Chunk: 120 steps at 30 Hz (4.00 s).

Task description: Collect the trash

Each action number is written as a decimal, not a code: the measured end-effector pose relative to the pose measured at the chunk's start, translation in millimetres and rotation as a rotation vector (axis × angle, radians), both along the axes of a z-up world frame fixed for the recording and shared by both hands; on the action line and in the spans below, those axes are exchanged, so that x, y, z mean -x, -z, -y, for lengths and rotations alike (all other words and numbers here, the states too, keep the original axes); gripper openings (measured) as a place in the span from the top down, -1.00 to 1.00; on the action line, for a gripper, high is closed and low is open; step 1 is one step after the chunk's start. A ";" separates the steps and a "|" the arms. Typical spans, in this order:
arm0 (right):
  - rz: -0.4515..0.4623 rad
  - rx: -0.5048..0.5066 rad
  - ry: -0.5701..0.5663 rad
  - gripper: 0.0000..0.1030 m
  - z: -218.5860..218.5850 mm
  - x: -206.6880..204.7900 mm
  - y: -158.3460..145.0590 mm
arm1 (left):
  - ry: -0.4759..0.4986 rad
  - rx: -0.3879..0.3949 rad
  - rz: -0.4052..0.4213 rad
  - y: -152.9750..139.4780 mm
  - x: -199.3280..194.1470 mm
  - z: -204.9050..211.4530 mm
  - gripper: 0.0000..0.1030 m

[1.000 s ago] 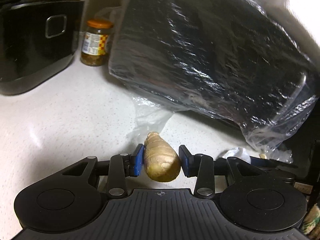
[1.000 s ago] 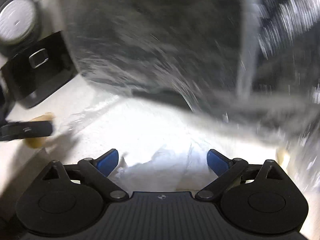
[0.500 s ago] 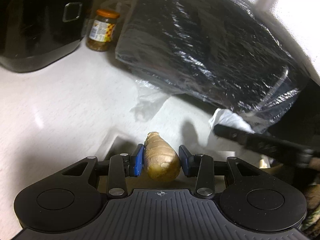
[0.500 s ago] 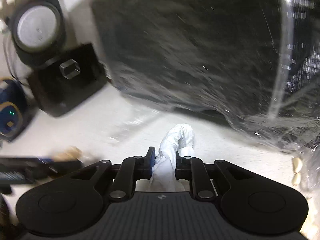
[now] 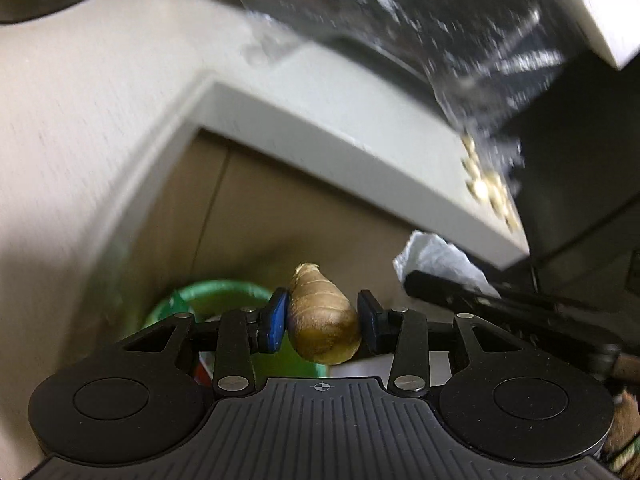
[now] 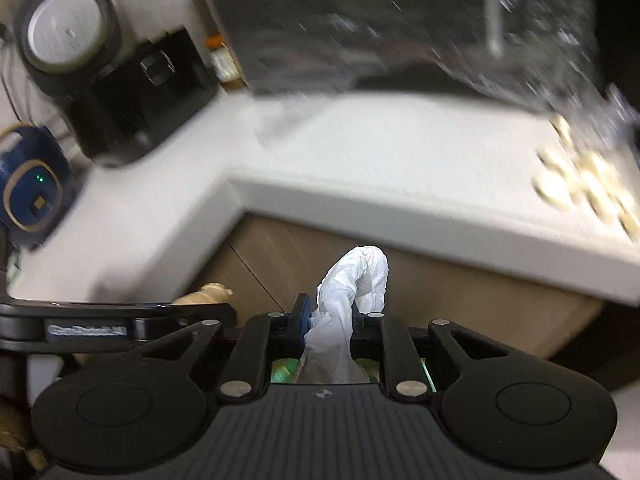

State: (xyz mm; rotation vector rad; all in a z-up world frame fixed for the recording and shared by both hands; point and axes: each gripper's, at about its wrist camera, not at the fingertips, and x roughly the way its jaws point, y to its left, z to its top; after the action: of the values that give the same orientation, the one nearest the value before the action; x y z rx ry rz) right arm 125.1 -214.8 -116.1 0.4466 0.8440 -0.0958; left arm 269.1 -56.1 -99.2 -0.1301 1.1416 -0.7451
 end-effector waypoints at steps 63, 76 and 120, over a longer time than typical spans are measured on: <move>-0.633 -0.321 -0.218 0.66 -43.1 -123.2 395.2 | -0.271 -0.188 -0.370 235.2 70.8 -32.9 0.18; -0.566 -0.361 -0.143 0.04 -22.6 -137.6 411.1 | -0.284 -0.206 -0.404 252.7 71.5 -46.0 0.18; -0.716 -0.307 -0.183 0.07 -28.6 -92.7 389.8 | -0.294 -0.168 -0.299 194.4 70.7 -38.6 0.18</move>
State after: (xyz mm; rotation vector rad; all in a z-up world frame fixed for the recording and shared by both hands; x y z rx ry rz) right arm 217.7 -186.2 -505.8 0.6325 1.6129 0.0508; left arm 198.4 -17.5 -293.6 -0.2682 1.4276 -0.3735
